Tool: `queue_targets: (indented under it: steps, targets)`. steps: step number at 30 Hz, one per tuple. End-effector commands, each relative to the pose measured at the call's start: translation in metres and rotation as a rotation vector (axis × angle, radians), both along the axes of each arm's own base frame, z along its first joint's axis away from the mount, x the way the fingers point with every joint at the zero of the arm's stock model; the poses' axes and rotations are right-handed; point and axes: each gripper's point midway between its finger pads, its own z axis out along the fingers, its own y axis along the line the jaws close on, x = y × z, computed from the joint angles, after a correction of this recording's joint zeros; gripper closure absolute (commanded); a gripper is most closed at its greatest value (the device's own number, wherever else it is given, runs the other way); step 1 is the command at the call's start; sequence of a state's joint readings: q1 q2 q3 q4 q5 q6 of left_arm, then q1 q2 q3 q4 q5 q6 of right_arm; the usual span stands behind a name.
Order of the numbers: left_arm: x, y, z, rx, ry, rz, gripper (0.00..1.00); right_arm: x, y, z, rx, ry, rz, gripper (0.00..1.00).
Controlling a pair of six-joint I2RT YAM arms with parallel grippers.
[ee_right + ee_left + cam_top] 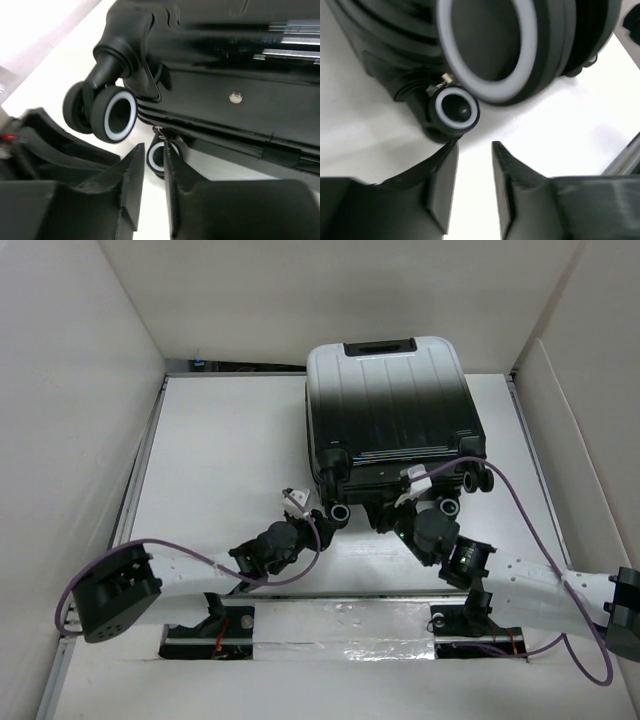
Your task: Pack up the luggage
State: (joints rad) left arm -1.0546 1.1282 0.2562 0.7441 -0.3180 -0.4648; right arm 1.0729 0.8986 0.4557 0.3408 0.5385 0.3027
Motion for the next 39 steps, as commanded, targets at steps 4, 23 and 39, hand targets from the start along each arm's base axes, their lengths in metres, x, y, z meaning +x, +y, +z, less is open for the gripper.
queue_targets:
  steps: [4,23,39]
  targets:
    - [0.030,-0.042,0.055,-0.195,-0.112,0.039,0.61,-0.004,0.003,0.025,0.006,-0.010,0.048,0.60]
    - [0.092,-0.030,0.019,-0.126,-0.166,0.416,0.75,-0.008,0.006,0.029,0.052,-0.003,0.118,0.51]
    - [0.082,-0.005,0.013,-0.098,-0.225,0.411,1.00,0.036,0.057,0.062,0.184,0.074,0.055,0.01]
